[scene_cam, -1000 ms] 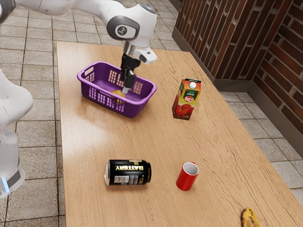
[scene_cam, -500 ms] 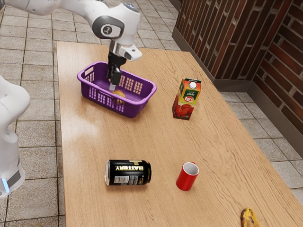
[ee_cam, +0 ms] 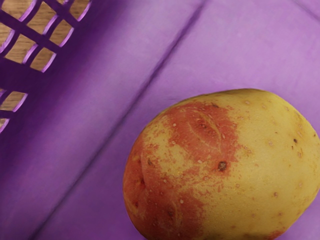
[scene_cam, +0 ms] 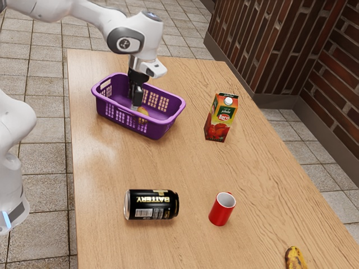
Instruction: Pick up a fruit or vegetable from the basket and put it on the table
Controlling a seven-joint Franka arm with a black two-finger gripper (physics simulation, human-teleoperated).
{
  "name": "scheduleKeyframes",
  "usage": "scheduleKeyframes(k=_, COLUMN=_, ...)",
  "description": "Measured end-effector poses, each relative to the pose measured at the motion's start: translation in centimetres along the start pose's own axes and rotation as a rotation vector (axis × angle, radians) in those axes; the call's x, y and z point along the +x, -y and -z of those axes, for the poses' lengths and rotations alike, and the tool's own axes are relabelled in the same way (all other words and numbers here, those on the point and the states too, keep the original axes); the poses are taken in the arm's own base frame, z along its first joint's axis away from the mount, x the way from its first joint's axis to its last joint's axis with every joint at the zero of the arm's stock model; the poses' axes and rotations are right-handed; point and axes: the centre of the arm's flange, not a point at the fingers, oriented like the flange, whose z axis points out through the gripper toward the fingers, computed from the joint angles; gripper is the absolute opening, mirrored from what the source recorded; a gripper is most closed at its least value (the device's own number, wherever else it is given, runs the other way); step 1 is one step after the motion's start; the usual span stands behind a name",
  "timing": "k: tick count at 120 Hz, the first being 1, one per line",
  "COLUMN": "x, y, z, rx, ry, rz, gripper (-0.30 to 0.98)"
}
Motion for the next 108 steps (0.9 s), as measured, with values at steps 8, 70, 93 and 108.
scheduleKeyframes(k=8, x=0.2, y=0.0, z=-0.2, rx=0.003, ry=-0.012, rz=-0.005, gripper=0.67)
scheduleKeyframes(k=70, x=1.9, y=-1.6, z=0.1, rx=-0.011, ry=-0.119, rz=-0.069, gripper=0.67)
scheduleKeyframes(k=93, x=2.2, y=-2.6, z=-1.0, rx=-0.028, ry=-0.104, rz=-0.092, gripper=0.67)
scheduleKeyframes(k=108, x=2.1, y=-2.2, z=-1.7, rx=-0.032, ry=-0.091, rz=-0.082, gripper=0.67)
